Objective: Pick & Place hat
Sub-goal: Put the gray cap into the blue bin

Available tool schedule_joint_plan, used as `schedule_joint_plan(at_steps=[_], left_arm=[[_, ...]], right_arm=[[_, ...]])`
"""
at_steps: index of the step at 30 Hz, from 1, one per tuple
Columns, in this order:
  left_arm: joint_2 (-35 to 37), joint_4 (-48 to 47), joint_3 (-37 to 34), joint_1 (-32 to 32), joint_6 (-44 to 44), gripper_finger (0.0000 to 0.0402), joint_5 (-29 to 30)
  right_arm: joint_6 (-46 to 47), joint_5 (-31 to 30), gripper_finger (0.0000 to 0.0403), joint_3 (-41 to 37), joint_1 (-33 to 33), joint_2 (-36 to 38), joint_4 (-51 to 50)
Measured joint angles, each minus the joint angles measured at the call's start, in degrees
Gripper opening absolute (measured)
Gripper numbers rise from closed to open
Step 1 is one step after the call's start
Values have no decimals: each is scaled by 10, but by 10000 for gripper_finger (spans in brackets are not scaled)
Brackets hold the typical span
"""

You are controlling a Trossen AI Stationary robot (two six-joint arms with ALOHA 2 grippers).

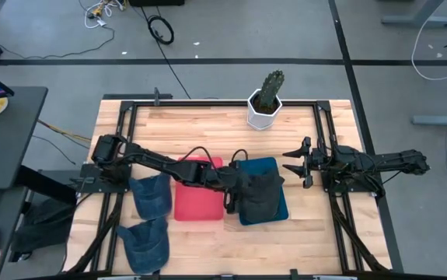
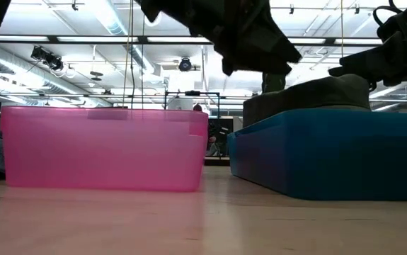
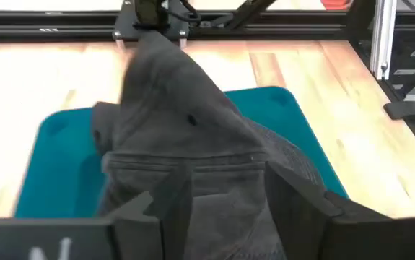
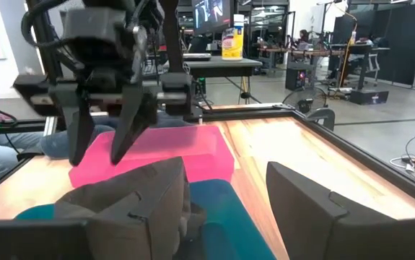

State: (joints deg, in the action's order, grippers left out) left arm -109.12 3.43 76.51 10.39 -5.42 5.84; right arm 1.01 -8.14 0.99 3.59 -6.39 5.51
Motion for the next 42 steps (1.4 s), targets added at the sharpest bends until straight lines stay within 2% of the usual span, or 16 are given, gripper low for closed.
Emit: schedule_joint_plan(at_steps=[5, 9, 13, 17, 20, 26, 32, 42], left_arm=[[24, 46, 0, 16, 32, 190, -8], [23, 81, 0, 33, 61, 167, -13], [9, 79, 0, 36, 83, 122, -12], [-2, 92, 2, 32, 87, 52, -14], [-25, 84, 1, 25, 76, 10, -39], [-69, 87, 1, -1, 37, 9, -46], [-109, 89, 2, -31, -62, 9, -52], [-94, 68, 0, -37, -57, 9, -46]], right_arm=[[0, 0, 204, 0, 0, 0, 0], [0, 0, 204, 0, 0, 0, 0], [0, 0, 204, 0, 0, 0, 0], [0, 0, 204, 0, 0, 0, 0], [0, 0, 204, 0, 0, 0, 0], [0, 0, 204, 0, 0, 0, 0], [0, 0, 204, 0, 0, 0, 0], [0, 0, 204, 0, 0, 0, 0]])
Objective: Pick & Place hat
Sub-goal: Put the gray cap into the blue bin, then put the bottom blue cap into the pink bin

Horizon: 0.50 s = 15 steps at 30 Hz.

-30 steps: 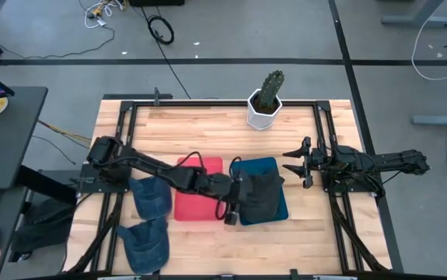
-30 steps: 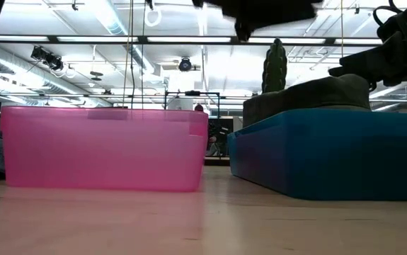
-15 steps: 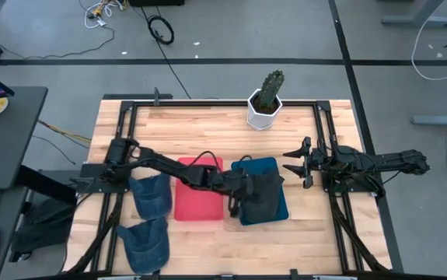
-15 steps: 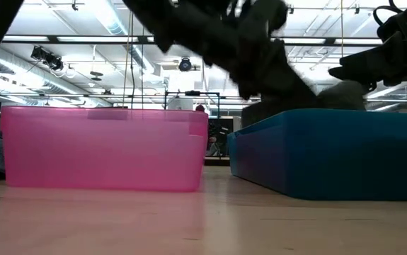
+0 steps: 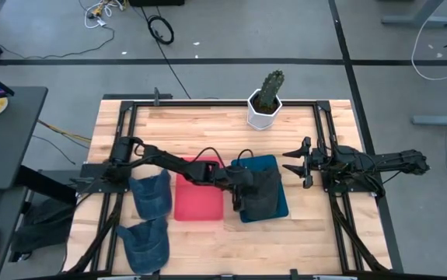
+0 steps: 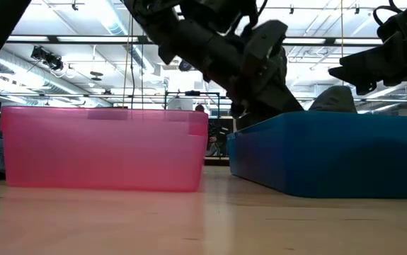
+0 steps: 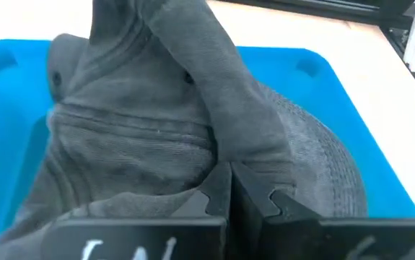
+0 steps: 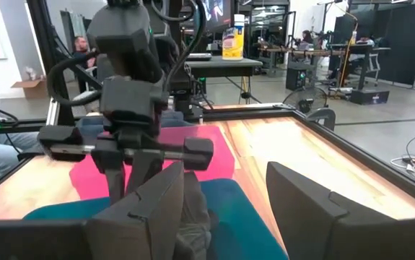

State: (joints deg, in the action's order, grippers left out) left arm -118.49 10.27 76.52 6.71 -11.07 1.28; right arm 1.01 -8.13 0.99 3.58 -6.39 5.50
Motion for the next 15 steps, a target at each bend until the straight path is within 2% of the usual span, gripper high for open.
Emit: schedule_joint_plan(at_steps=[8, 15], left_arm=[[66, -49, -1, 9, 40, 28, 2], [131, -153, 0, 27, 58, 85, 15]], right_arm=[[0, 0, 204, 0, 0, 0, 0], [0, 0, 204, 0, 0, 0, 0]])
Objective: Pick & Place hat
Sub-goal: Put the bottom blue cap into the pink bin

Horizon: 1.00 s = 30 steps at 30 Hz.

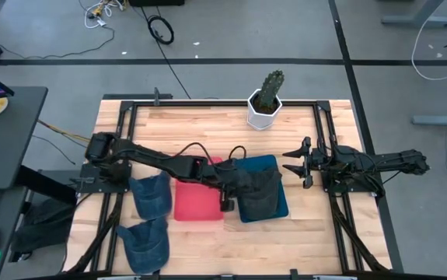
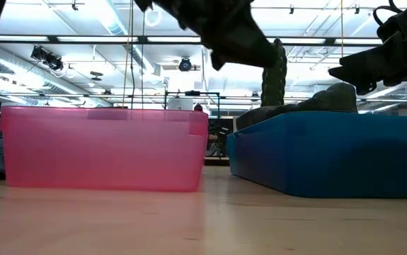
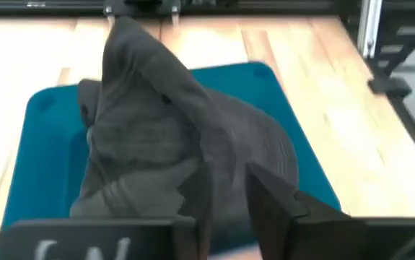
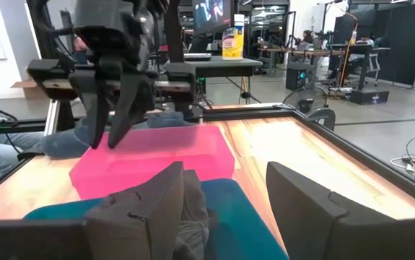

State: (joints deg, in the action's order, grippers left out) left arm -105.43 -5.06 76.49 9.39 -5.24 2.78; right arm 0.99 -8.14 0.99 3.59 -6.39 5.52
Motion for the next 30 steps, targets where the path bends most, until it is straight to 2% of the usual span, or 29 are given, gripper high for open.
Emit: schedule_joint_plan(at_steps=[4, 9, 14, 20, 30], left_arm=[[23, -46, 0, 18, -18, 134, 21], [24, -60, 0, 47, -29, 198, 21], [33, -174, 0, 78, -66, 243, 23], [71, -343, 0, 127, -146, 244, 56], [122, -488, 1, 261, -329, 221, 116]], right_arm=[[0, 0, 204, 0, 0, 0, 0], [0, 0, 204, 0, 0, 0, 0], [0, 0, 204, 0, 0, 0, 0], [0, 0, 204, 0, 0, 0, 0], [0, 0, 204, 0, 0, 0, 0]])
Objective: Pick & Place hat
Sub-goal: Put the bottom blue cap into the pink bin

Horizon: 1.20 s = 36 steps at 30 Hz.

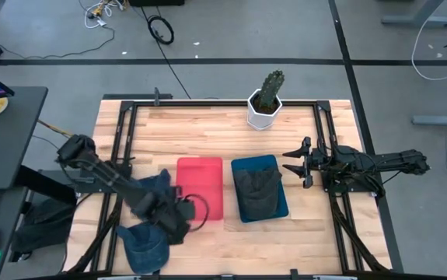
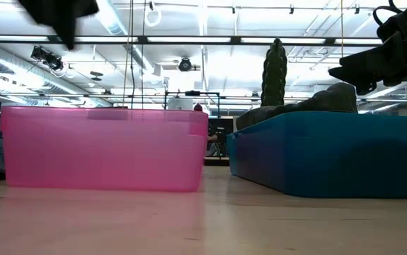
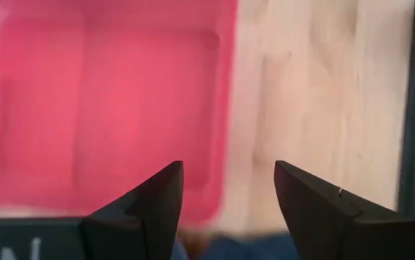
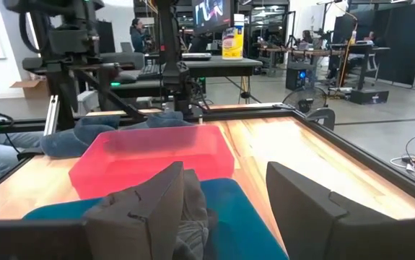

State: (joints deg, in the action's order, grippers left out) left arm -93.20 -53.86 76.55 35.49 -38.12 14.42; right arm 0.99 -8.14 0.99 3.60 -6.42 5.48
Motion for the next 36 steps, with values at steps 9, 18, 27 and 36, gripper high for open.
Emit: schedule_joint_plan(at_steps=[9, 18, 27, 36], left_arm=[[-1, -49, 0, 117, -196, 213, 10], [-1, -122, 0, 215, -397, 213, 14], [-1, -138, 0, 270, -513, 213, 27], [-1, -152, 0, 272, -544, 213, 25]], right_arm=[[0, 0, 204, 0, 0, 0, 0], [0, 0, 204, 0, 0, 0, 0], [0, 0, 204, 0, 0, 0, 0], [0, 0, 204, 0, 0, 0, 0]])
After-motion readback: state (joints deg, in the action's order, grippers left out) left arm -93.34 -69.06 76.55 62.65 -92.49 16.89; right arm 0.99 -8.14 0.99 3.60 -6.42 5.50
